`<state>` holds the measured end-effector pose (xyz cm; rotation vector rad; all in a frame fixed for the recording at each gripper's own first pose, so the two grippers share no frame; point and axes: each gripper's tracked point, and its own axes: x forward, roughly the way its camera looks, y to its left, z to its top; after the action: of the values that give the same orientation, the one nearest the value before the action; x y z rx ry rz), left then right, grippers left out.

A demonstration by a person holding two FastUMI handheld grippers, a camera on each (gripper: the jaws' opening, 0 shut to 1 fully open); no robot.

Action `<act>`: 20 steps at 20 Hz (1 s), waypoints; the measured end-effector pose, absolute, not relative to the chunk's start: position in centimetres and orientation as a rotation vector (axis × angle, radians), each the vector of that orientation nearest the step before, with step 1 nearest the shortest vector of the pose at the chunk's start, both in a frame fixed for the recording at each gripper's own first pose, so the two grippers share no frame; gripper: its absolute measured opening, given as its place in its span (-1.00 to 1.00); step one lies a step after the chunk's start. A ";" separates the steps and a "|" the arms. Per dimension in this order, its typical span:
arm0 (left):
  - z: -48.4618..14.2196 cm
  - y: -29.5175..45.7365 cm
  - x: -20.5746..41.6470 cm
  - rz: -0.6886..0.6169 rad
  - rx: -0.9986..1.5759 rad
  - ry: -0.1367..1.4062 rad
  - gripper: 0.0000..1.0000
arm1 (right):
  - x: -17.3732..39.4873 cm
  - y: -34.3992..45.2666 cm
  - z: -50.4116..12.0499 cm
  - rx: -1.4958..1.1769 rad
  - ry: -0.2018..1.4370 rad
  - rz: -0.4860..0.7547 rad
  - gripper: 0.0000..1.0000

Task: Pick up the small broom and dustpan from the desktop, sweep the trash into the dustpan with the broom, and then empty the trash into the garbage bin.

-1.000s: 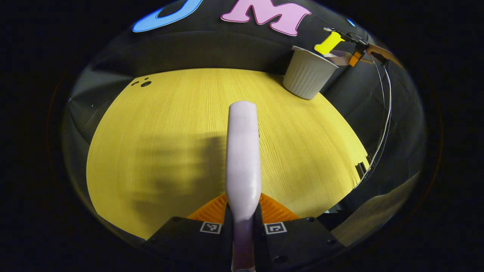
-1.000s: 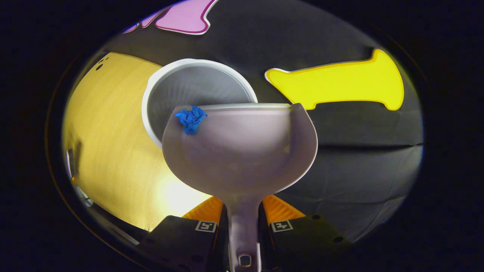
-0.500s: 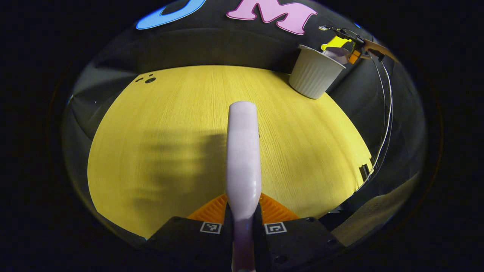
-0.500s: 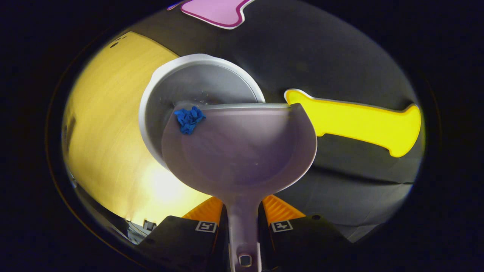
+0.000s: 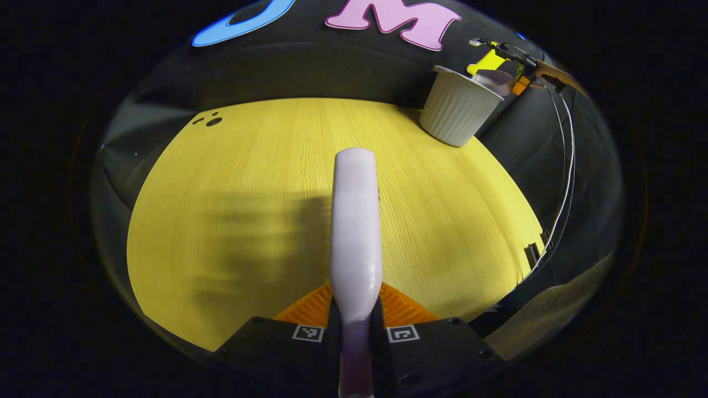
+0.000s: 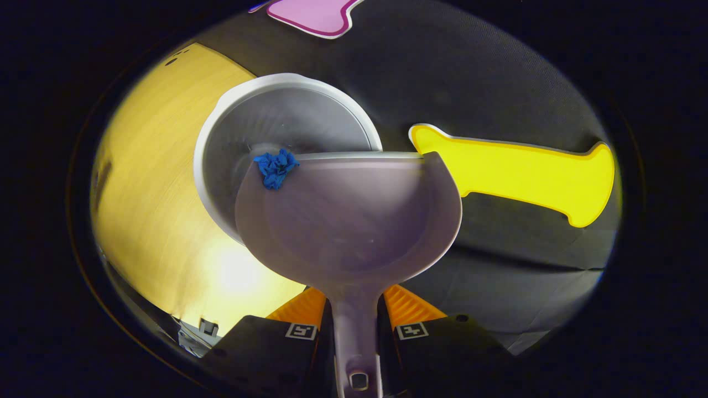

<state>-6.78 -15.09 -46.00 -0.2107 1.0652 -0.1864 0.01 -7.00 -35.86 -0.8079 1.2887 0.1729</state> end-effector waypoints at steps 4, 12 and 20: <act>-45.9 -15.2 -6.8 -0.187 -0.216 1.065 -0.46 | -0.4 -7.3 -36.0 -0.765 1.288 0.162 -0.26; -45.4 -15.1 -6.3 -0.178 -0.197 1.060 -0.50 | -2.1 -5.8 -36.2 -0.513 1.231 0.179 -0.25; -44.9 -14.6 -5.0 -0.183 -0.162 1.058 -0.46 | -5.5 -5.1 -34.4 -0.258 1.087 0.207 -0.26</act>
<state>-4.95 -14.64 -44.90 -0.1622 1.0579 -0.1833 -5.55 -5.14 -34.41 -0.2578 1.0866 0.2068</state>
